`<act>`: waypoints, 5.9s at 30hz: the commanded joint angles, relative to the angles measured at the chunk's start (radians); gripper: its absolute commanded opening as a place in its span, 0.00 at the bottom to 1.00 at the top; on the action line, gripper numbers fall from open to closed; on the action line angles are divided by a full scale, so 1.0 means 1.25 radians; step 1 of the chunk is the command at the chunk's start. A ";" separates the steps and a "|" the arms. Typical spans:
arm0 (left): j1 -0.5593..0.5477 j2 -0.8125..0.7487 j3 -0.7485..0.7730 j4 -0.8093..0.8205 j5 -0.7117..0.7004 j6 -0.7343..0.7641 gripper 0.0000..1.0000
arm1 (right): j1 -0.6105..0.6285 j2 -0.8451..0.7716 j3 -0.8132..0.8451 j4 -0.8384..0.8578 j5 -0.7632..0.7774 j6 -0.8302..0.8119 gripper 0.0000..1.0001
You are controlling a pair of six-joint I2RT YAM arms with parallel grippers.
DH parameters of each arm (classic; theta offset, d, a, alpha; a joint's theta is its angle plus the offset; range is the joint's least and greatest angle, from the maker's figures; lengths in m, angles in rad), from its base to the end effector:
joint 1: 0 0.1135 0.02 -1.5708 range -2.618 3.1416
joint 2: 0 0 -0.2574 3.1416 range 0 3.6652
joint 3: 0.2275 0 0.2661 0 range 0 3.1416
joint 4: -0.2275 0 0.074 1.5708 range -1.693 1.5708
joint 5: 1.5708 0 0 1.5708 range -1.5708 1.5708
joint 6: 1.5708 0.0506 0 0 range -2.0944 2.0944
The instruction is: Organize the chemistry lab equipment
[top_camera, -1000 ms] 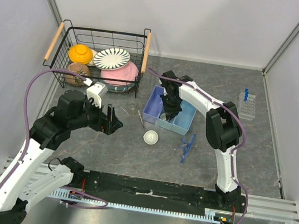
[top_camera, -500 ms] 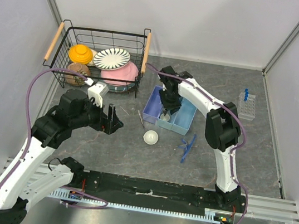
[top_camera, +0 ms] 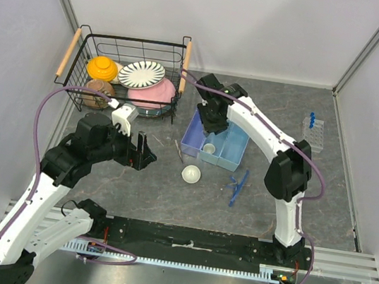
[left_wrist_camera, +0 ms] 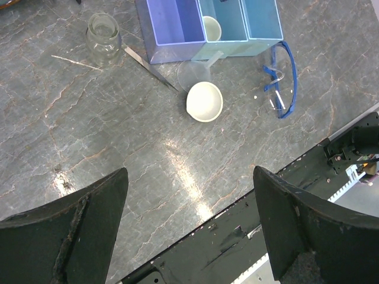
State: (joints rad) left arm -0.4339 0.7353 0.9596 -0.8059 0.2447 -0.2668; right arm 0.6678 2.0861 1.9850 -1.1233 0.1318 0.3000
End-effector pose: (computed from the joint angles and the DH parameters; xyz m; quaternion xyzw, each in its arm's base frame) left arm 0.1503 -0.0832 0.3347 0.1306 0.8657 -0.2626 0.4056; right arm 0.3598 0.2753 0.2542 -0.1686 0.9684 0.0226 0.1824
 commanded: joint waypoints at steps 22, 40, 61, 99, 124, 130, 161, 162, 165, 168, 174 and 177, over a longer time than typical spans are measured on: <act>-0.001 -0.025 0.080 -0.051 -0.057 0.005 0.92 | 0.166 0.121 0.183 0.203 -0.022 0.064 0.51; -0.001 0.000 0.080 -0.046 -0.068 0.018 0.92 | 0.155 0.216 0.217 0.247 -0.044 0.059 0.68; 0.000 0.016 0.083 -0.054 -0.073 0.038 0.92 | 0.152 0.277 0.211 0.247 0.005 0.036 0.70; 0.000 0.023 0.068 -0.033 -0.060 0.029 0.92 | 0.167 0.226 0.118 0.241 0.064 0.002 0.69; 0.000 0.017 0.069 -0.038 -0.057 0.027 0.92 | 0.196 0.173 0.059 0.256 0.076 0.020 0.26; 0.000 0.017 0.072 -0.038 -0.060 0.023 0.92 | 0.222 0.079 0.006 0.249 0.097 0.027 0.26; 0.000 -0.019 0.089 -0.071 -0.062 0.002 0.92 | 0.034 -0.276 -0.242 0.240 0.233 0.056 0.28; 0.000 -0.019 0.089 -0.071 -0.062 0.002 0.92 | 0.029 -0.274 -0.248 0.244 0.228 0.053 0.28; -0.001 -0.021 0.090 -0.072 -0.061 0.002 0.92 | 0.017 -0.259 -0.265 0.271 0.203 0.036 0.28; 0.000 -0.022 0.091 -0.074 -0.062 0.004 0.92 | 0.000 -0.238 -0.275 0.297 0.165 -0.015 0.29; -0.001 -0.043 0.083 -0.074 -0.057 0.005 0.92 | -0.036 -0.220 -0.280 0.319 0.077 -0.126 0.30; 0.000 -0.053 0.074 -0.073 -0.044 0.007 0.92 | -0.042 -0.196 -0.271 0.306 0.070 -0.180 0.29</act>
State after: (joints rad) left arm -0.4339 0.6918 1.0348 -0.8925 0.1627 -0.2546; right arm 0.6270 1.8179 1.6310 -0.7715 0.2615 0.1913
